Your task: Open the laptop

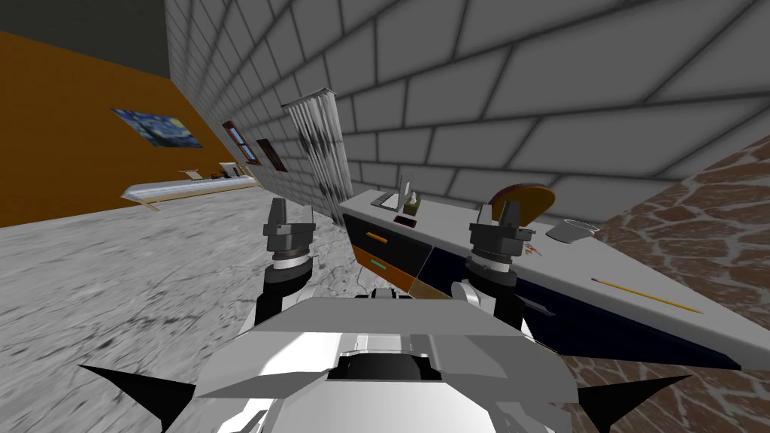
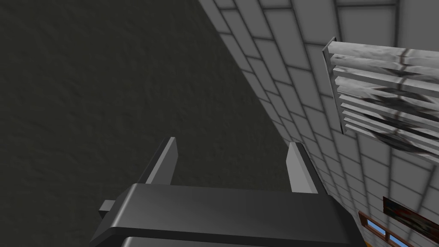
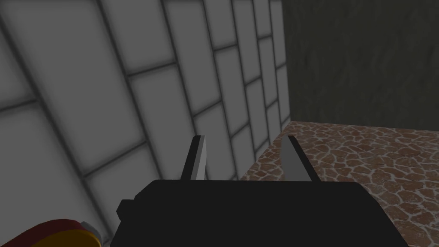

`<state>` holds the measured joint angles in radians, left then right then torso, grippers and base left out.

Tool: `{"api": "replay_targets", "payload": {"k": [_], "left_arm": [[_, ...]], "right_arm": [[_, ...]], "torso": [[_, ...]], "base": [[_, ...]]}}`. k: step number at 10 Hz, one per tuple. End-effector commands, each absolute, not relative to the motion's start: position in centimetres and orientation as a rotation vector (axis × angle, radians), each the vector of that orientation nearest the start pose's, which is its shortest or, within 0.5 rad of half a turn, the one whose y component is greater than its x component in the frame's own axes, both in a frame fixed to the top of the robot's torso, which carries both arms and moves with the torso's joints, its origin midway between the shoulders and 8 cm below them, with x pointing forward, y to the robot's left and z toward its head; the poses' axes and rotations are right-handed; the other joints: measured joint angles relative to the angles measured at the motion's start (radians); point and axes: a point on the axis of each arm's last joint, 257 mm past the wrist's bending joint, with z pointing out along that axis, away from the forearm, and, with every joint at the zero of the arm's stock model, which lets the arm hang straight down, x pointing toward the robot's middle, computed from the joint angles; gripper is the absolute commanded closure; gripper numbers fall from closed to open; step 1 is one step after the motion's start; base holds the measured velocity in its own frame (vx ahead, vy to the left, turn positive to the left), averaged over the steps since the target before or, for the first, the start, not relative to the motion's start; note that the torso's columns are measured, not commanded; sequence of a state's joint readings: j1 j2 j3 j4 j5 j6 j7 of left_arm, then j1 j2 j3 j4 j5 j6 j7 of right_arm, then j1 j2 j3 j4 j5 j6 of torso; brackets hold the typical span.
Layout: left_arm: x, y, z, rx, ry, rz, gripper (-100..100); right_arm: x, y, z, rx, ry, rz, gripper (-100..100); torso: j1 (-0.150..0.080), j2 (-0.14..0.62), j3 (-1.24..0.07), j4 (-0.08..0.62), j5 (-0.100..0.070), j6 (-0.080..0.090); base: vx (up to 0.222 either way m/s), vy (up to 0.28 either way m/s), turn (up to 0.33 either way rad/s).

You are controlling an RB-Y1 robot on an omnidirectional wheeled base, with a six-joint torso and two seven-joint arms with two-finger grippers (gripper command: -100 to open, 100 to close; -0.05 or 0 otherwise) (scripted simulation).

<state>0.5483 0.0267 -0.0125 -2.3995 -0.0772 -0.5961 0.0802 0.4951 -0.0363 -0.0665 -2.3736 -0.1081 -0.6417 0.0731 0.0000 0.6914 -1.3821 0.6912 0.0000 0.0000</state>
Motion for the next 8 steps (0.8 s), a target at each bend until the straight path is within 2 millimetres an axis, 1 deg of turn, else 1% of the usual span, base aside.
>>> {"api": "replay_targets", "payload": {"k": [1,4,8], "left_arm": [[30.0,25.6,7.6,-0.478,0.550,-1.367,0],[30.0,25.6,7.6,-0.478,0.550,-1.367,0],[30.0,25.6,7.6,-0.478,0.550,-1.367,0]], "right_arm": [[29.7,-29.7,8.1,0.441,0.519,1.236,-100],[30.5,-30.5,6.4,0.417,0.640,1.143,-100],[31.4,-32.7,3.6,0.376,0.827,0.964,-100]], "torso": [[0.001,0.033,-0.069,0.033,0.000,0.000],[0.001,0.046,-0.094,0.046,0.000,0.000],[0.000,0.046,-0.094,0.047,0.000,0.000]], "base": [[0.034,0.061,0.012],[0.040,0.080,0.015],[0.062,0.098,0.020]]}}
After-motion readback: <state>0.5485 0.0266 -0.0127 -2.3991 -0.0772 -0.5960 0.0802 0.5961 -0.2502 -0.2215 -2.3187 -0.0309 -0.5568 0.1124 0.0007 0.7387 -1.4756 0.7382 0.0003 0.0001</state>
